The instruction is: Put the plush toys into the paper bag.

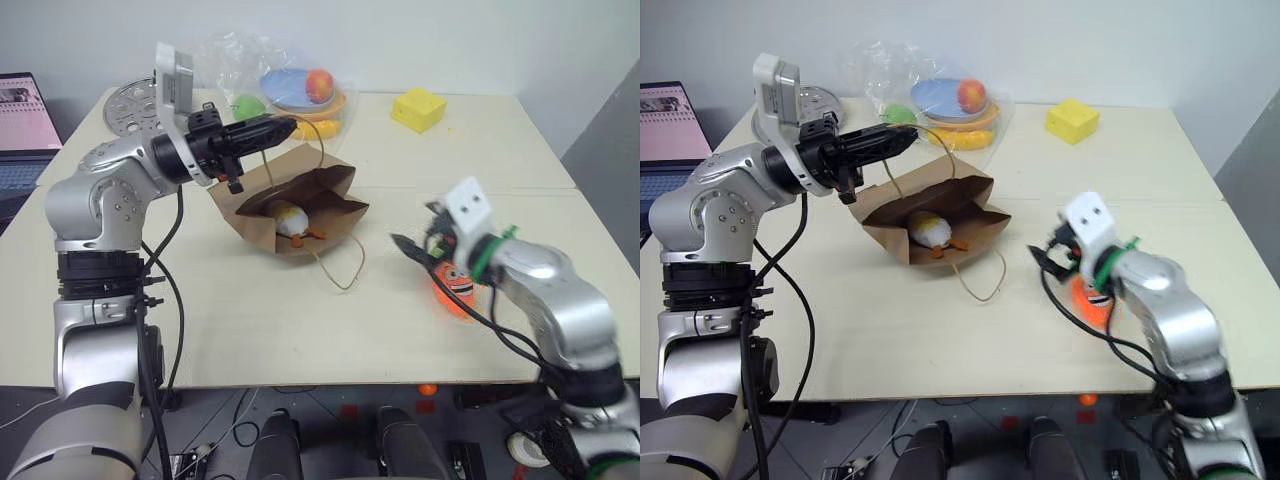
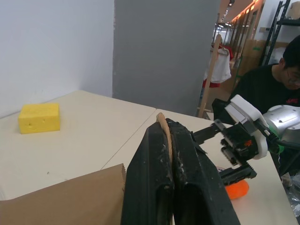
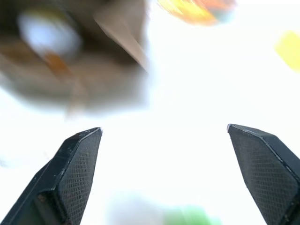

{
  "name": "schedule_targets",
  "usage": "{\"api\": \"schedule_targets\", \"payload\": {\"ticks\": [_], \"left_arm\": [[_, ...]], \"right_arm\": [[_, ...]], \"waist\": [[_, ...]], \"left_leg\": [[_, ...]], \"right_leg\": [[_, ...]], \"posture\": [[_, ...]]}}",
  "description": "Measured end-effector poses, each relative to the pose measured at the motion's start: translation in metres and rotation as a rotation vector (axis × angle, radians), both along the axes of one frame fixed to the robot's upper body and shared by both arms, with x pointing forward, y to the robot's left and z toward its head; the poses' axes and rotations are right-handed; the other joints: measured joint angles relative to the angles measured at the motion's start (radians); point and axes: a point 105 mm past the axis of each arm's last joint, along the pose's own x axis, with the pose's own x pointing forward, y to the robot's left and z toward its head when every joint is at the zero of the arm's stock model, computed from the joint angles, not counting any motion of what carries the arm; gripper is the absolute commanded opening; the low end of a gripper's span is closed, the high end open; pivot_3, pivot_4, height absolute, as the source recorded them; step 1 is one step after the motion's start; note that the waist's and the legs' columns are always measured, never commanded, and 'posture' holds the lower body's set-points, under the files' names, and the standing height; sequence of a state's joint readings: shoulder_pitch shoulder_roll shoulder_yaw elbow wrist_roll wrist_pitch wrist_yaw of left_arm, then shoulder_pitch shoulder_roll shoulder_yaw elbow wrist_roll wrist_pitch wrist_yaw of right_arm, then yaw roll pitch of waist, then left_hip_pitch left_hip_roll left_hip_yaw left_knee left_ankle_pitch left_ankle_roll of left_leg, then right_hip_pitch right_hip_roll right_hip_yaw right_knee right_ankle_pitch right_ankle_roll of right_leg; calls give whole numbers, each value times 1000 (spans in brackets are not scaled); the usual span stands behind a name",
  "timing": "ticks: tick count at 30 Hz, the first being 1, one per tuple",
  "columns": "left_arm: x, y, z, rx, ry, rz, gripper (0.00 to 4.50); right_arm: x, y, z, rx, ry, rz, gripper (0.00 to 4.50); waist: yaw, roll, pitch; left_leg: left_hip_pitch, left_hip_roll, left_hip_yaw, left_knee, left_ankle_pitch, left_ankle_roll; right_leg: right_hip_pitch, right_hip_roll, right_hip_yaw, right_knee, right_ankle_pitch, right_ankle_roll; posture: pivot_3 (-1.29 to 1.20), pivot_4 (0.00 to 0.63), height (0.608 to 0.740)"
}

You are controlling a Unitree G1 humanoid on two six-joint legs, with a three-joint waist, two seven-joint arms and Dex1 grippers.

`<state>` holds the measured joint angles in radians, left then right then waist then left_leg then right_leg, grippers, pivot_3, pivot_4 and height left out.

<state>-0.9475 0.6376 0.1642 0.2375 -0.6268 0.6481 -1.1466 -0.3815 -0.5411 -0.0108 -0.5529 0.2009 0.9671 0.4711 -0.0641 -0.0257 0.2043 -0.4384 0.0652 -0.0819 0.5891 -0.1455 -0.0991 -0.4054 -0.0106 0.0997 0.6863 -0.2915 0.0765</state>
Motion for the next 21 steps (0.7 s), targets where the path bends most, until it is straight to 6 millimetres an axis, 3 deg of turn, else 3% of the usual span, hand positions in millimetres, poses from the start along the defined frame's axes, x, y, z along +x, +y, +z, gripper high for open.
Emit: {"api": "schedule_targets", "payload": {"ticks": [5,9,16,19,21], "left_arm": [[0,-1,-2,-2,6,-6,0],[1,-1,-3,-6,13,-5,0],[3,-2,-5,-11,22,-9,0],[4,-2,-7,-12,33,-7,0],[4,-2,-7,-12,32,-7,0]], "right_arm": [[-28,-29,-18,57,49,-205,4470],[-52,-27,-44,100,139,-249,4470],[-62,-32,-69,47,196,-304,4470],[-63,-35,-72,45,195,-317,3849],[-62,-35,-71,48,185,-311,3189]], "waist": [[1,0,0],[4,0,0],[5,0,0],[5,0,0],[5,0,0]], "left_leg": [[0,0,0,1,0,0],[0,0,1,2,0,0],[0,0,1,3,0,0],[0,0,1,3,0,0],[0,0,1,3,0,0]], "right_leg": [[1,0,0,0,0,0],[1,0,1,0,0,0],[1,0,1,-1,0,0],[1,0,1,-2,0,0],[1,0,1,-2,0,0]], "posture": [[0,150,740],[0,150,740],[0,150,740],[0,150,740],[0,150,740]]}}
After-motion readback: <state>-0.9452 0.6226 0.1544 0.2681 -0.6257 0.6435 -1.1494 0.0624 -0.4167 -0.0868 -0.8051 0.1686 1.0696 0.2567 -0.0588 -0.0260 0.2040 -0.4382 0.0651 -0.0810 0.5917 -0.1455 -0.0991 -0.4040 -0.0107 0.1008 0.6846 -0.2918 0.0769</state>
